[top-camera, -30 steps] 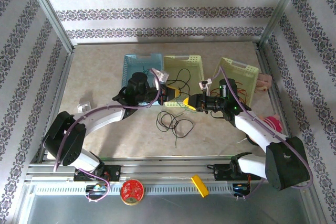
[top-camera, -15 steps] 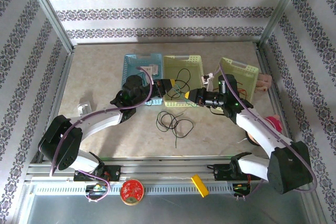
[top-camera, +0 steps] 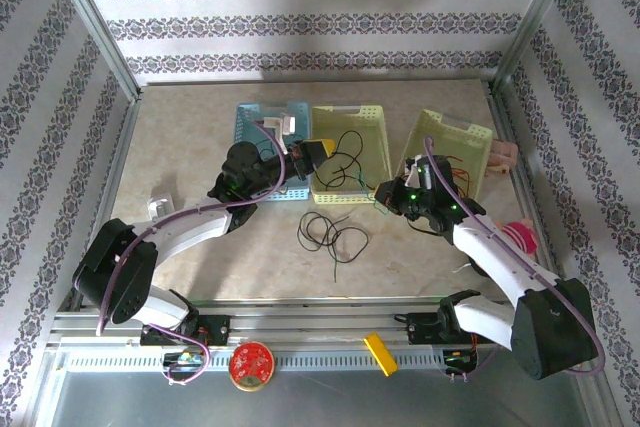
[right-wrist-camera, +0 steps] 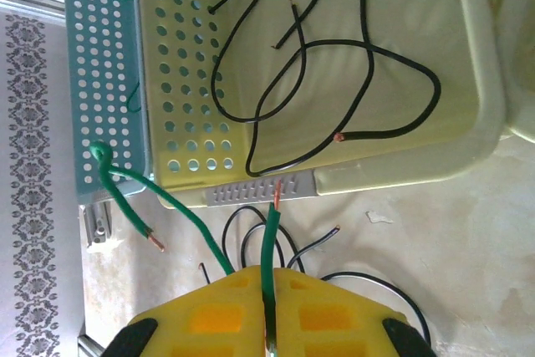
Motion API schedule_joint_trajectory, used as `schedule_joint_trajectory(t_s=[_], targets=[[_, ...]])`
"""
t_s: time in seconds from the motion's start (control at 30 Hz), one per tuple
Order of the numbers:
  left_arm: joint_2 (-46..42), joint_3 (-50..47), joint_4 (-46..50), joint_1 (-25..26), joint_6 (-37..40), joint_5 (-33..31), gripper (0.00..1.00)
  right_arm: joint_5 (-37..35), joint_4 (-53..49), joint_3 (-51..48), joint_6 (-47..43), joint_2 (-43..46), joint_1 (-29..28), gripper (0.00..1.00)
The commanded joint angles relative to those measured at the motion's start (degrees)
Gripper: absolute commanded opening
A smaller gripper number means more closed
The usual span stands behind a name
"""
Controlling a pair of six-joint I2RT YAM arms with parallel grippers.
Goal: Untangle the cables
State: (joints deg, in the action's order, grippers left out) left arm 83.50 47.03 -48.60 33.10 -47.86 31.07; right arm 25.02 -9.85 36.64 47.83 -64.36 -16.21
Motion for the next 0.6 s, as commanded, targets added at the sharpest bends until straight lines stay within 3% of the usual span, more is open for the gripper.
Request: schedule_joint_trajectory(t_s=[0.0, 0.1, 0.2, 0.4, 0.57], targets=[[-2.0, -0.6, 2.9, 0.5, 4.1, -0.9, 0.05, 2.9, 3.8, -0.8, 1.0, 1.0, 0.4, 0.03], [-1.3, -0.2, 9.0, 0.5, 7.6, -2.4, 0.35, 6.7, 6.0, -0.4, 0.4, 1.9, 0.4, 0.03], [1.0, 0.0, 8.7, 0.5, 7.9, -0.1, 0.51, 12.7, 8.7, 0.0, -0.2, 2.4, 0.7, 0.03], [5.0, 1.2, 4.5, 0.8, 6.5, 5.9, 0.57, 22.7, 12.1, 1.0, 1.3, 1.2, 1.2, 0.03], [6.7, 2.4, 4.1, 1.4, 6.6, 8.9, 0.52, 24.7, 13.6, 1.2, 2.3, 0.0, 1.3, 0.03]])
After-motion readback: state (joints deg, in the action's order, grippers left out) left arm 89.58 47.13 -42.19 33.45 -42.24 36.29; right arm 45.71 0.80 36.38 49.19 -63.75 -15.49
